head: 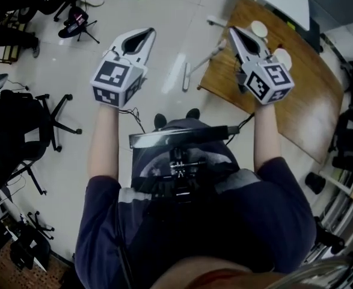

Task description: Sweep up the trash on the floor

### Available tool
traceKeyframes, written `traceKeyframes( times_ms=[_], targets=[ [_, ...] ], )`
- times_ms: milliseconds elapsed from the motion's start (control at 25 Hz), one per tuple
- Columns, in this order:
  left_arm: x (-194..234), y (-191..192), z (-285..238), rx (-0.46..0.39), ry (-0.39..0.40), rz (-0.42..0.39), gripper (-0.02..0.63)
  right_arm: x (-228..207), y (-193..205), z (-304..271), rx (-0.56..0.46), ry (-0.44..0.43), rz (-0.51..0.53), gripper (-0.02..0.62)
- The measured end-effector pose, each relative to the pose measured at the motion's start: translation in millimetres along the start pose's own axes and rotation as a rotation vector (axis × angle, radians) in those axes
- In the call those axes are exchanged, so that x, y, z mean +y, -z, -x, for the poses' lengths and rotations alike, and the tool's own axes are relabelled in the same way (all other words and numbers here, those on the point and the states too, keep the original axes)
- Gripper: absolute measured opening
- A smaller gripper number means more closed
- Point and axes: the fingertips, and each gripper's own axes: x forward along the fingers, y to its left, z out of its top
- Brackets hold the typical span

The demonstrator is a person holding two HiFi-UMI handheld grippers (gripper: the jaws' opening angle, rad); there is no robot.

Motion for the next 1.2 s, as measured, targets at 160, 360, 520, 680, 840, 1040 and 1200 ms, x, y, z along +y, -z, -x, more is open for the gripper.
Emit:
traceKeyframes(
  times_ms=[160,360,520,680,840,1040,1200],
  targets=[
    [25.3,15.8,55.8,-0.034,-0.021,0.041,0.000,56.4,4.9,-7.7,0.009,-0.084,-0.032,0.008],
    [46.2,40.0,103.1,-0.068,-0.025,0.142,0.000,116.3,-4.9,-11.6,-0.022,-0.132,-0.093,0.008],
    [41.5,54.3,108.9,-0.062,-0.011,0.164,0.000,140.0,-10.2,-8.5,-0.042,-0.119,-0.107,0.008],
    [24.1,48.9,111.2,-0.055,-0.015,0.143,0.000,142.3,-2.5,-2.7,-0.031,-0.154,-0.110,0.008],
    [5.1,27.9,113.3,-0.068,-0.062,0.111,0.000,133.6,-8.9,11.3,-0.060,-0.191,-0.082,0.006],
    [-37.3,12.5,108.3,-0.073,-0.166,0.074,0.000,125.9,2.5,45.1,-0.036,-0.270,-0.049,0.008],
    [-96.3,0.1,85.2,-0.071,-0.190,0.103,0.000,98.9,3.9,93.5,-0.010,-0.325,-0.021,0.008]
  ],
)
